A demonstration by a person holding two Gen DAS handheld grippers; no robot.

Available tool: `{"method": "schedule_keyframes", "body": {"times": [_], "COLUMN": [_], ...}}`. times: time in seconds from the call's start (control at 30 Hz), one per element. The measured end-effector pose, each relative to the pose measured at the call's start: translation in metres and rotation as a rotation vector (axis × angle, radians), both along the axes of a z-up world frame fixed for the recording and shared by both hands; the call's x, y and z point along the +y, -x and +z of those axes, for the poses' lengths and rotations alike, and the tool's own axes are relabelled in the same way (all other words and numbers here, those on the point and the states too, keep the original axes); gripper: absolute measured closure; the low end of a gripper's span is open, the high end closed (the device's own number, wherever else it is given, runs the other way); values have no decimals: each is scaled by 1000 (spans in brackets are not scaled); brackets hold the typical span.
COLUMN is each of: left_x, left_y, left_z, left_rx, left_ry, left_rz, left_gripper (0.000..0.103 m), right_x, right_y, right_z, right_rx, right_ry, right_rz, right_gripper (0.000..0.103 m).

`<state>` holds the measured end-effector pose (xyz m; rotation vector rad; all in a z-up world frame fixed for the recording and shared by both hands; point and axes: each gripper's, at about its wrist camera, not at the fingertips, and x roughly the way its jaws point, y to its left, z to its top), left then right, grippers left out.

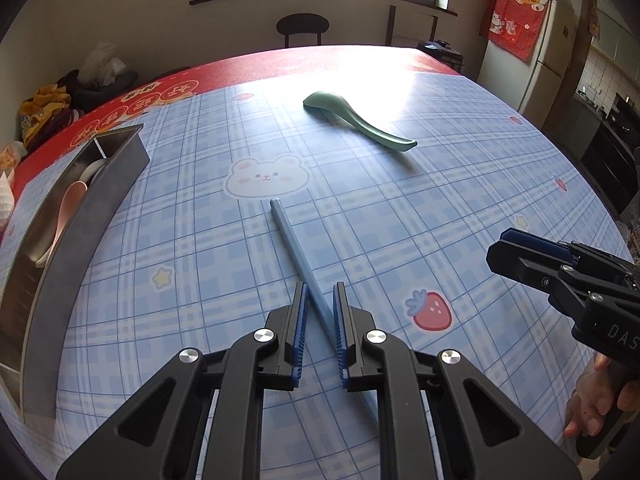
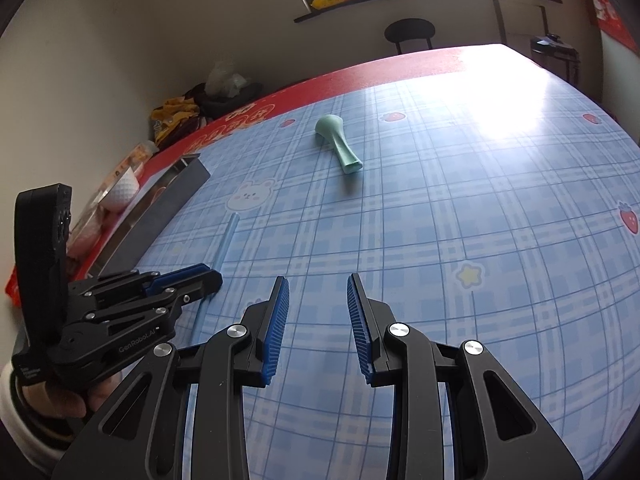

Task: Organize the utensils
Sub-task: 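Grasp the second blue chopstick on the table with the left gripper, then lift the blue chopstick with the left gripper while the right gripper grasps the green spoon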

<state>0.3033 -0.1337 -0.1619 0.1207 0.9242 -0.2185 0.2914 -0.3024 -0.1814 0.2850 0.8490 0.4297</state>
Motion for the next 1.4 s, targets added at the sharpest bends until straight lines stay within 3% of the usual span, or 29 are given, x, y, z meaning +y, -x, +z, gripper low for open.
{"method": "schedule_keyframes", "body": {"times": [0.13,0.43,0.63,0.87,1.13,1.3,1.4], "left_x": [-2,5,25,62,103,119,124], "left_y": [6,8,11,20,8,5,11], "left_z": [-2,-2,4,36,34,31,37], "left_rx": [-37,-34,-43,-142,-183,-190,-234], "left_ry": [-19,35,140,210,306,368,397], "left_rz": [-2,-1,2,-28,-45,-31,-24], "left_gripper": [89,91,97,97,97,97,97], "right_x": [0,-6,-8,-4,11,38,60], "right_y": [0,2,5,2,-1,-16,-35], "right_z": [0,-1,0,0,3,11,30], "right_rx": [-2,2,-6,3,-4,17,-44], "right_ry": [-6,-44,-45,-13,110,239,339], "right_rz": [-1,-14,-24,-40,-60,7,41], "right_gripper": [73,73,73,73,73,73,73]}}
